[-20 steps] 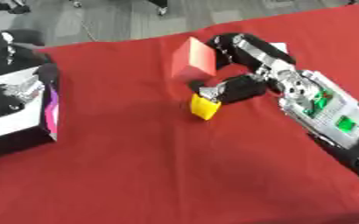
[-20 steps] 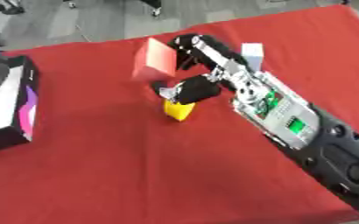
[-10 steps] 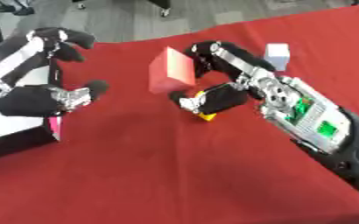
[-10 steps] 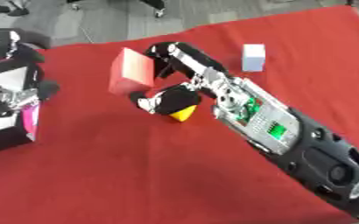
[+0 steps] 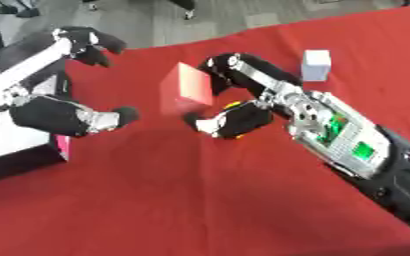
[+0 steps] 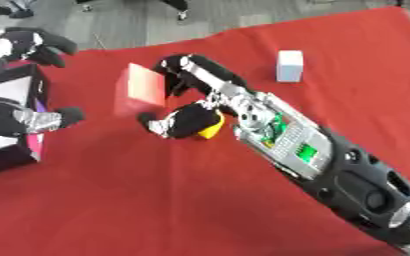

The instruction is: Pick up the objects with one hand, pass them to the other hand, and then place them into the box on the other side of the table.

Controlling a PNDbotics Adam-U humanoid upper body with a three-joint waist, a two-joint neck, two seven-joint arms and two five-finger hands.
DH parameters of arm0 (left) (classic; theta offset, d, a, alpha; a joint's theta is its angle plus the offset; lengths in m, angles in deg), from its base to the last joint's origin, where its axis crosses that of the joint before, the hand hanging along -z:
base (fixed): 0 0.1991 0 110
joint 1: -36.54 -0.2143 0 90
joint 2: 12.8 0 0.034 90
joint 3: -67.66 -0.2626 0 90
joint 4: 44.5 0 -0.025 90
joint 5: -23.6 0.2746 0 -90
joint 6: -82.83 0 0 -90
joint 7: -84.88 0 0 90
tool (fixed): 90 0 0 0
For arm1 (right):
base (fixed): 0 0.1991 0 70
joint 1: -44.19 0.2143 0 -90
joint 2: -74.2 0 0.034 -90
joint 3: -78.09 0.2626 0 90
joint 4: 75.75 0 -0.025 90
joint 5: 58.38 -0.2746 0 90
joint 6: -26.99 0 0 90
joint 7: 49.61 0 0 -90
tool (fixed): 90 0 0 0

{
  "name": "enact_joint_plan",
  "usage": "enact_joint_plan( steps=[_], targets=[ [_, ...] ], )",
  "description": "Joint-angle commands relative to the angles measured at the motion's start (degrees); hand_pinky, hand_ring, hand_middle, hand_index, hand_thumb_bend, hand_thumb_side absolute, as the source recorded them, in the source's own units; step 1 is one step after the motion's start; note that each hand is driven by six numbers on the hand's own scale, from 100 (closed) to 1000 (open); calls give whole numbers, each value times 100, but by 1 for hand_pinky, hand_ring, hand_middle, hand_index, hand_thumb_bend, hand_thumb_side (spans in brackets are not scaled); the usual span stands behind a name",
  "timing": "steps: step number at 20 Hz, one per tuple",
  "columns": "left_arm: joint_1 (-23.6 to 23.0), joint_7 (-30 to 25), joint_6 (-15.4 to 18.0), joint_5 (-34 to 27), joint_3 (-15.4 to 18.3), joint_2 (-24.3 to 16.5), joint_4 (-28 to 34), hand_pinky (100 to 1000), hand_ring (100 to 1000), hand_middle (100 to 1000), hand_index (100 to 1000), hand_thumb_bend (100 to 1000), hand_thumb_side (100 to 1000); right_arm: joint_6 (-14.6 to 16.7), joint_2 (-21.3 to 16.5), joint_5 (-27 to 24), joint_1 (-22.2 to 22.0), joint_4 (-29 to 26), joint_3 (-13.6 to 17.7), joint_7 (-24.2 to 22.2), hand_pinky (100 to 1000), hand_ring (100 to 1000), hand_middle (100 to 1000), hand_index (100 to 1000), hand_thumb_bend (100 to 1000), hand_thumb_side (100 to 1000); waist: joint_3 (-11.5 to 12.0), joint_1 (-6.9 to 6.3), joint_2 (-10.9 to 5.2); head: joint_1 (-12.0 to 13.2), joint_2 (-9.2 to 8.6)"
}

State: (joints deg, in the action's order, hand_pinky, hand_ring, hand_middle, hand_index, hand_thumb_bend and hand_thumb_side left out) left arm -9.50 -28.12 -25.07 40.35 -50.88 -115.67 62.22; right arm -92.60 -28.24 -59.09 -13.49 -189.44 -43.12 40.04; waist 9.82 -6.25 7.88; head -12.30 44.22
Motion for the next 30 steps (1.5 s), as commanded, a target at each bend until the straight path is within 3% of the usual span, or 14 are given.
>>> enact_joint_plan(
  steps=[1, 10, 21, 30],
  targets=[
    [196, -280, 6, 286, -15, -14, -13, 843, 786, 805, 884, 568, 368, 3, 15, 109, 150, -90, -3, -67, 732, 673, 460, 575, 301, 100, 14, -60, -211, 4, -11],
    [366, -686, 11, 686, -169, 264, -188, 839, 780, 798, 876, 551, 370, -51, 140, 304, 261, -90, -104, -325, 733, 673, 462, 576, 299, 100, 13, -45, -218, 18, -11],
    [463, -641, -173, 699, -301, 429, -221, 833, 776, 793, 874, 548, 375, -132, 216, 444, 303, -90, -153, -468, 734, 684, 464, 581, 264, 100, 1, -44, -214, 21, -11],
    [495, -504, -358, 537, -422, 535, -323, 822, 755, 772, 857, 527, 414, 44, 71, 423, 175, -90, -150, -469, 733, 684, 464, 580, 265, 100, -16, -41, -214, 29, -11]
  ],
)
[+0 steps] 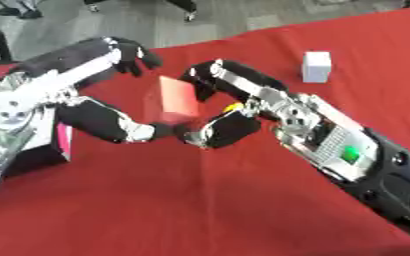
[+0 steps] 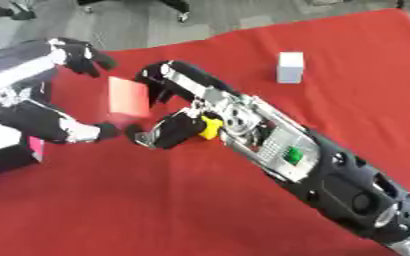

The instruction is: Pick up the objects with one hand, pass them to the other hand, and then place them into the box on the other side of the table.

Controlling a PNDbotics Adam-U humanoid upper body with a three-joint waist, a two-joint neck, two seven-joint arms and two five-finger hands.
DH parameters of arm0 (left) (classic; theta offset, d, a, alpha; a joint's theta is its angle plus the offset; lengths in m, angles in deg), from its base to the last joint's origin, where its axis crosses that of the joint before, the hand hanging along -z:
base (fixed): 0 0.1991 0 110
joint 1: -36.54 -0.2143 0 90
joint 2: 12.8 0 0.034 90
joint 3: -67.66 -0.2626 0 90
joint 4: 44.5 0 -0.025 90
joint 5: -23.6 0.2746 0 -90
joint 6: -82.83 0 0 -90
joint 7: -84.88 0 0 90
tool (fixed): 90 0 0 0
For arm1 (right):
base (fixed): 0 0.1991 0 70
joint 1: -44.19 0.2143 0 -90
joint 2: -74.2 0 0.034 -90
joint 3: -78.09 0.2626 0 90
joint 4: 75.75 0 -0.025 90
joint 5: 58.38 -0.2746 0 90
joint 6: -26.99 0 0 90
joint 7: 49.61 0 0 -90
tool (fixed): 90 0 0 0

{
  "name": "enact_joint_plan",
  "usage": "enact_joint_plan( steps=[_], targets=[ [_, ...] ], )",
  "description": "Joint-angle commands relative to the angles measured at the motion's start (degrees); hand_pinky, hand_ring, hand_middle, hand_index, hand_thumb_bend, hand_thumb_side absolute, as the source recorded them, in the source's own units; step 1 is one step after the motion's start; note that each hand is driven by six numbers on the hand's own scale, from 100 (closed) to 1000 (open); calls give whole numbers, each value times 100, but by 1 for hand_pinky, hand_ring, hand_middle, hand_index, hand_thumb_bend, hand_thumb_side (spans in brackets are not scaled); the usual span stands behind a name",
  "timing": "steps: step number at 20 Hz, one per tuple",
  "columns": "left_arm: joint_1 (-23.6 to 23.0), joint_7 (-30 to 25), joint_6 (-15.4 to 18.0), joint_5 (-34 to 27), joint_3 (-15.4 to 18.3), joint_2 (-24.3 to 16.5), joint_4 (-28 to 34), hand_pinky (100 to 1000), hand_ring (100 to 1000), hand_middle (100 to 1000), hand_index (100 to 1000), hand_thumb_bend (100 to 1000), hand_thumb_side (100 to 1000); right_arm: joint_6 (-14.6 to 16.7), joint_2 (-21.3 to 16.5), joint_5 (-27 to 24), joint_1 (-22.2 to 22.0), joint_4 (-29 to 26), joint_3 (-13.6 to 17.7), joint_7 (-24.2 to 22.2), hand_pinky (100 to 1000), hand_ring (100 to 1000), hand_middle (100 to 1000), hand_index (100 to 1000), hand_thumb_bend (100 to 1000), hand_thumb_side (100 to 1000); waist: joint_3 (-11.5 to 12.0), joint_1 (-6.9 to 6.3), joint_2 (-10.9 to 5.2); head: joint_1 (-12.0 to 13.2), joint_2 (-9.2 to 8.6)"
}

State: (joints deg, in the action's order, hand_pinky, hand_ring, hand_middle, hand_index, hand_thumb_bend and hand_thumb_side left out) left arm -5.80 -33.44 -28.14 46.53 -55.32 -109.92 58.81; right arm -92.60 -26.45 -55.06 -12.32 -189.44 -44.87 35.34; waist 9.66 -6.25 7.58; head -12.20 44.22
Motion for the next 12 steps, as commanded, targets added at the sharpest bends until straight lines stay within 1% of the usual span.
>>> enact_joint_plan(
  steps=[1, 8, 12],
  targets=[
    [119, 29, -64, -93, 8, -33, 6, 819, 754, 770, 856, 524, 416, 42, -106, 13, 55, -89, 20, 4, 733, 684, 464, 580, 267, 100, -5, -41, -182, 19, -11],
    [113, 53, -121, -86, -70, 17, -183, 805, 735, 742, 848, 500, 419, 38, -103, -25, 49, -89, 19, 50, 731, 682, 462, 578, 266, 100, -27, -41, -172, 26, -11],
    [116, 95, -113, -107, -91, 48, -242, 790, 716, 717, 829, 480, 396, 45, -99, -45, 45, -89, 20, 89, 731, 681, 461, 578, 268, 100, -32, -42, -171, 28, -11]
  ],
)
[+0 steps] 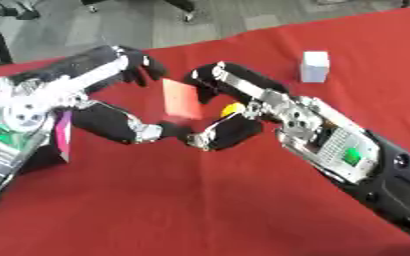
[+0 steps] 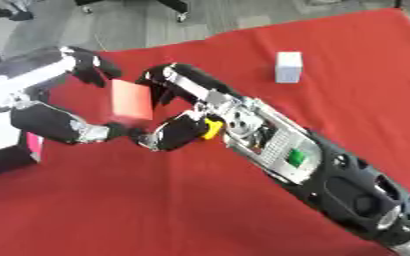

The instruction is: Pick up the objects with one hand, pass them to the other hand, and then place them into the box on the other side of the table.

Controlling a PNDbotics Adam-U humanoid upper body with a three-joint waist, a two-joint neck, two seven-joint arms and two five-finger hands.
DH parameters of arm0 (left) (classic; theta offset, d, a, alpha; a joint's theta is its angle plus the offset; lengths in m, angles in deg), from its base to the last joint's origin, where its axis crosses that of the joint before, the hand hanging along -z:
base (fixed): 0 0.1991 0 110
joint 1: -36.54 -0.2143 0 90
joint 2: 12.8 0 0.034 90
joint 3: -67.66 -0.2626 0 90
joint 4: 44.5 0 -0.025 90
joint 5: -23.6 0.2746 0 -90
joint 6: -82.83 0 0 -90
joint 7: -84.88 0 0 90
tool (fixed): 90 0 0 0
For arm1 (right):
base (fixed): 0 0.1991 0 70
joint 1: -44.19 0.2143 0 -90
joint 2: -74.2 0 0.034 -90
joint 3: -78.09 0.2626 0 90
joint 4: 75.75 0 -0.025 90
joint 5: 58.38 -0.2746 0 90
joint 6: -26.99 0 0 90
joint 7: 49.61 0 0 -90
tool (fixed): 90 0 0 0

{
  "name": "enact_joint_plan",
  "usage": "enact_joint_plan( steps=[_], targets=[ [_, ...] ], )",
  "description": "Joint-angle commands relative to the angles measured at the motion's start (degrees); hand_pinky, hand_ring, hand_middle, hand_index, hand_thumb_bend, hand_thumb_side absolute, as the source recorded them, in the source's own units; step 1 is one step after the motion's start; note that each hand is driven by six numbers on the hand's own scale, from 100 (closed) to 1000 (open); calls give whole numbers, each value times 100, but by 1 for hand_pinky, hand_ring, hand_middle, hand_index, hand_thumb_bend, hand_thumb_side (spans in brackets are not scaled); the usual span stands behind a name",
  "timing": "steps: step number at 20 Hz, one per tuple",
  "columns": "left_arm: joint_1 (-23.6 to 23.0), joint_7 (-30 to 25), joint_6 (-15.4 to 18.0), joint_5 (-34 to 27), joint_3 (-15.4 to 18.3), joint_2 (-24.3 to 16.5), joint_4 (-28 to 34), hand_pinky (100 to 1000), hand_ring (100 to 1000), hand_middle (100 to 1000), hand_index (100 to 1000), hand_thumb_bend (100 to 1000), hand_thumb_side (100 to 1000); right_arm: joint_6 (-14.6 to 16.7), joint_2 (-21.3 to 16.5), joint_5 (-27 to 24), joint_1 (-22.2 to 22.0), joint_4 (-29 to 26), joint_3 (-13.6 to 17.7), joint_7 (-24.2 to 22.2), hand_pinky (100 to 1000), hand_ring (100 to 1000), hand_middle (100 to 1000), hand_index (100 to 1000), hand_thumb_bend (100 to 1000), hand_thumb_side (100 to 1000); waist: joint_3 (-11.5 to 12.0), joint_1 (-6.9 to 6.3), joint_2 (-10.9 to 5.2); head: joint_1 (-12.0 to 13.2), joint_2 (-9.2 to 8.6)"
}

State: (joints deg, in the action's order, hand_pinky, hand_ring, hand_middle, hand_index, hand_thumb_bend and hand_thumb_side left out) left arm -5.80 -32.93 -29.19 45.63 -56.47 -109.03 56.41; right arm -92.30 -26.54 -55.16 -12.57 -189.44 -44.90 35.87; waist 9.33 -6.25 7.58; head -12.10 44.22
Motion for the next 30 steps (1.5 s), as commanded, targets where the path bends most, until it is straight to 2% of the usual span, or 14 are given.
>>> enact_joint_plan(
  steps=[1, 4, 13, 19, 24, 27, 28, 30],
  targets=[
    [118, 63, -8, -21, 20, -33, -8, 786, 705, 702, 818, 475, 387, 16, -88, -40, 69, -89, 22, 43, 731, 681, 461, 578, 269, 100, 1, -42, -172, 16, -11],
    [125, 139, -6, -63, -3, -5, -26, 774, 673, 666, 793, 441, 359, 19, -86, -55, 63, -89, 18, 59, 731, 680, 461, 578, 271, 100, -2, -42, -171, 16, -11],
    [117, 629, -4, -476, -10, 35, 27, 754, 591, 543, 640, 180, 285, 22, -84, -56, 29, -89, 12, 51, 730, 680, 468, 580, 282, 100, -8, -44, -153, 13, -11],
    [116, 830, 1, -611, -40, 47, 5, 748, 568, 499, 560, 109, 234, 18, -85, -51, 7, -89, 4, 36, 730, 685, 473, 586, 311, 100, -16, -39, -146, 19, -11],
    [113, 853, 32, -523, -42, 45, -5, 739, 556, 474, 512, 100, 220, 22, -99, -32, -5, -89, -2, -25, 736, 711, 501, 622, 423, 100, -17, -33, -146, 21, -11],
    [101, 853, 37, -460, -27, 26, -14, 734, 547, 455, 486, 100, 205, 56, -120, 30, -8, -89, -4, -97, 741, 740, 549, 673, 491, 100, -20, -25, -153, 27, -11],
    [94, 854, 36, -443, -16, 11, -15, 733, 545, 452, 483, 100, 202, 87, -131, 73, -9, -89, -3, -138, 744, 748, 563, 685, 532, 118, -22, -22, -157, 31, -11],
    [83, 858, 35, -411, 3, -19, -10, 732, 542, 442, 470, 100, 193, 160, -155, 183, -14, -89, 8, -215, 757, 772, 602, 723, 617, 214, -24, -15, -164, 39, -11]
  ],
)
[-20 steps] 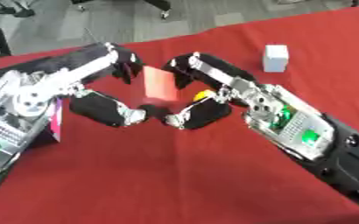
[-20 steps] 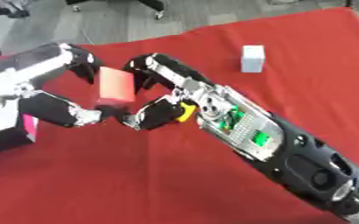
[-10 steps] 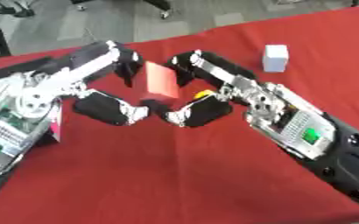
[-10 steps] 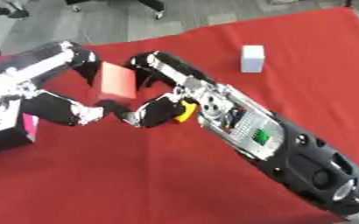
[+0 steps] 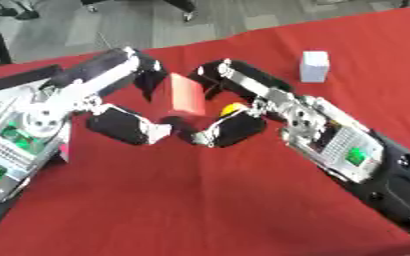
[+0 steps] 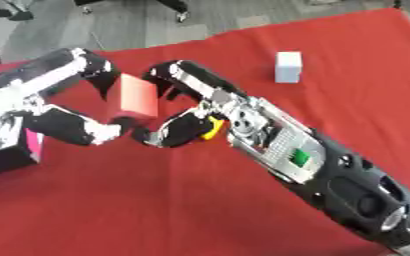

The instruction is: Pick up the objects with one hand, pass them to the other hand, and then place them into the box on the other side of the table.

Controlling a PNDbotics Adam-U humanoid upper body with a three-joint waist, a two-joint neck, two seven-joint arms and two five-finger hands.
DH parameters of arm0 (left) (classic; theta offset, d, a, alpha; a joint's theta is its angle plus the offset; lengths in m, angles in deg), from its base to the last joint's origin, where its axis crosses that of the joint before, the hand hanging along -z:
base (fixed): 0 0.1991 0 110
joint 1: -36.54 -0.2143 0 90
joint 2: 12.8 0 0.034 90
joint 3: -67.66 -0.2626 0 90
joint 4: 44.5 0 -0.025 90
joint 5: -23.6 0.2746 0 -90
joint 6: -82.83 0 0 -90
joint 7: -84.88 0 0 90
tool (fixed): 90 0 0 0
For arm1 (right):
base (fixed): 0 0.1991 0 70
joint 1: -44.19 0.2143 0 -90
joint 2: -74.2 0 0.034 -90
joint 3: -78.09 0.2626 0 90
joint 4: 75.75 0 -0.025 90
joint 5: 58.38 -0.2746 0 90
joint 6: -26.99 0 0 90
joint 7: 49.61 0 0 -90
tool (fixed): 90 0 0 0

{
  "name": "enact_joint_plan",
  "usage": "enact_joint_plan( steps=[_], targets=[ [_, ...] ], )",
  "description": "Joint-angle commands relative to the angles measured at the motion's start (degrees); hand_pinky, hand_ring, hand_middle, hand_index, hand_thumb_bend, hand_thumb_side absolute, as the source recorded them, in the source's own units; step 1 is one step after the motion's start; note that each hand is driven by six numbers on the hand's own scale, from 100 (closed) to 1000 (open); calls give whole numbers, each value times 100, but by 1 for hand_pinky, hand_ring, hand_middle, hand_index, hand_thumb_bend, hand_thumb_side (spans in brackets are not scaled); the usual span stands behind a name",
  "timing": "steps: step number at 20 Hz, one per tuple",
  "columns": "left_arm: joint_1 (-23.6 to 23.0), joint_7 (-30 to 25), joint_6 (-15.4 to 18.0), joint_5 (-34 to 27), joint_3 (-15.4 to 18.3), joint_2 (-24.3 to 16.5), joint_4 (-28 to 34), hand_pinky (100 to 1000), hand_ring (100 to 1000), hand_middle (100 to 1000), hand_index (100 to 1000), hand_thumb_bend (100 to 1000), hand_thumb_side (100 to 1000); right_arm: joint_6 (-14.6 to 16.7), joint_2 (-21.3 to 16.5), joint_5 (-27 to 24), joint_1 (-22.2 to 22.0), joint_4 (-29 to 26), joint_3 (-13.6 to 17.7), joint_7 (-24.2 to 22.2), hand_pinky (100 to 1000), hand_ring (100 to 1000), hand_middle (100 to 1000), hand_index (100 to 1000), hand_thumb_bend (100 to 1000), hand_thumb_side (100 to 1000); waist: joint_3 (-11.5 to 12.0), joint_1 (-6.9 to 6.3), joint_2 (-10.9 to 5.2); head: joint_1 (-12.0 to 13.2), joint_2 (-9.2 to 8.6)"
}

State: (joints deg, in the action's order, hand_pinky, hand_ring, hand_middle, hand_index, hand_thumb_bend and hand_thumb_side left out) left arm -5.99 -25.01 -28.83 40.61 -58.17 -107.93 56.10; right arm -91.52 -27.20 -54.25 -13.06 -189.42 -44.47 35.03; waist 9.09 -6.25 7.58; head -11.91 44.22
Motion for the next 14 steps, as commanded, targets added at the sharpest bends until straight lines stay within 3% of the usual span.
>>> enact_joint_plan(
  steps=[1, 7, 14],
  targets=[
    [92, 63, -1, 106, 186, -143, 23, 731, 540, 438, 465, 100, 191, 125, -104, 161, 29, -92, -32, -180, 764, 781, 615, 738, 638, 236, -2, -11, -166, 25, -11],
    [61, 35, 0, 184, 235, -196, 49, 725, 530, 420, 449, 123, 168, 361, -175, 532, -15, -92, 7, -492, 785, 817, 666, 805, 692, 286, -9, 7, -172, 40, -11],
    [15, -58, -14, 187, 277, -272, 112, 720, 522, 407, 440, 135, 154, 250, -211, 681, -73, -92, 49, -615, 787, 828, 679, 825, 701, 300, -16, 6, -170, 38, -11]
  ],
)
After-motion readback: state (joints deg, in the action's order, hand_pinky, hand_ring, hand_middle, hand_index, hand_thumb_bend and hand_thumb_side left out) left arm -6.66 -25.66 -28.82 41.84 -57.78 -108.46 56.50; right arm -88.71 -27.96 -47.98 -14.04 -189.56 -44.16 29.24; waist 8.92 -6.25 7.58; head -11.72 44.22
